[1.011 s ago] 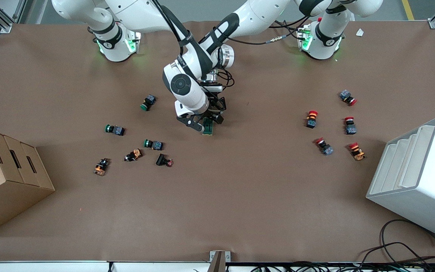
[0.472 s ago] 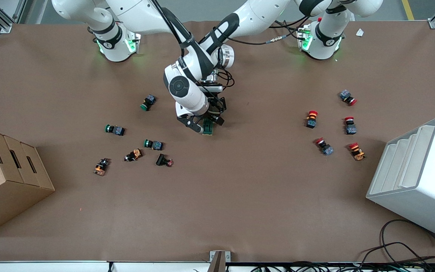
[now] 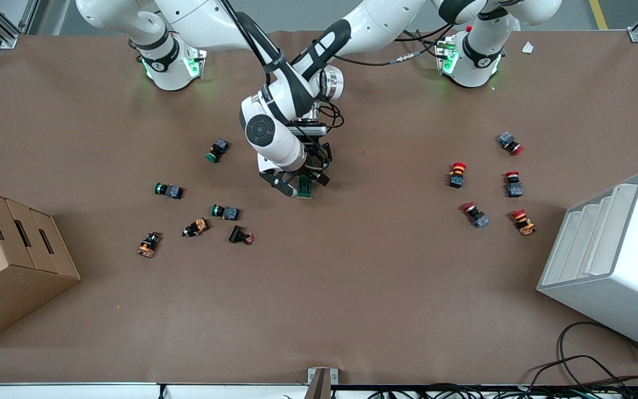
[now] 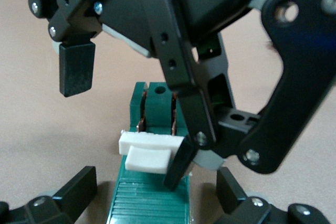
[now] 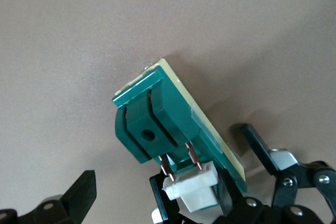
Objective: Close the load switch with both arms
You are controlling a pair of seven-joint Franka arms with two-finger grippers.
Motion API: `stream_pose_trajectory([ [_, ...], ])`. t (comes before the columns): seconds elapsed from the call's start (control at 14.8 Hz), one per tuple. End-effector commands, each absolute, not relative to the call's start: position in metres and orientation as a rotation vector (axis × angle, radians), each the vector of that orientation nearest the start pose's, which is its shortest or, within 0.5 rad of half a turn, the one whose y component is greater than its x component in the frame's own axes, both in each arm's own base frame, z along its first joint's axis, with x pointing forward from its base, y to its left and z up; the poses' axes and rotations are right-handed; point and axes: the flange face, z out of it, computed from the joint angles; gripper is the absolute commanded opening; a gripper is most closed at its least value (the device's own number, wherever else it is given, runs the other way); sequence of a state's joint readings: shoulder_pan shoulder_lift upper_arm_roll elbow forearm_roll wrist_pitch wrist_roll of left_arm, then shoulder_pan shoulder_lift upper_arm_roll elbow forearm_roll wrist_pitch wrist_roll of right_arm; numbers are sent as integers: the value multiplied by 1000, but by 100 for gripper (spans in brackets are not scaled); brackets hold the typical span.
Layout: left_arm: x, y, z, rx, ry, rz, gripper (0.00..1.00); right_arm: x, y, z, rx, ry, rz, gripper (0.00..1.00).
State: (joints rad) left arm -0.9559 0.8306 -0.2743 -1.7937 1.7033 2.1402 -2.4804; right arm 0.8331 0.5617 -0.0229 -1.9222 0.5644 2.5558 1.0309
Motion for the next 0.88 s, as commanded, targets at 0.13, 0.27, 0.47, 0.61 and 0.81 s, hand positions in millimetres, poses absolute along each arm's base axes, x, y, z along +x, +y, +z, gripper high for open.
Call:
stream_pose_trajectory([
  [0.13,260,-576,72,-2846,-2,-1437,100,487,468,237,-2605,979,274,100],
  [0.27,261,-576,72,-2847,-3,-1435,100,494,465,242,-2592,987,266,100],
  [0.47,261,-576,73,-2845,-3,-1440,100,500,464,241,-2587,991,258,100],
  [0.61,263,-576,74,-2844,-4,-1441,100,505,467,236,-2586,990,254,100],
  [0.81,263,-576,74,-2842,-2,-1440,100,507,468,228,-2600,976,241,100],
])
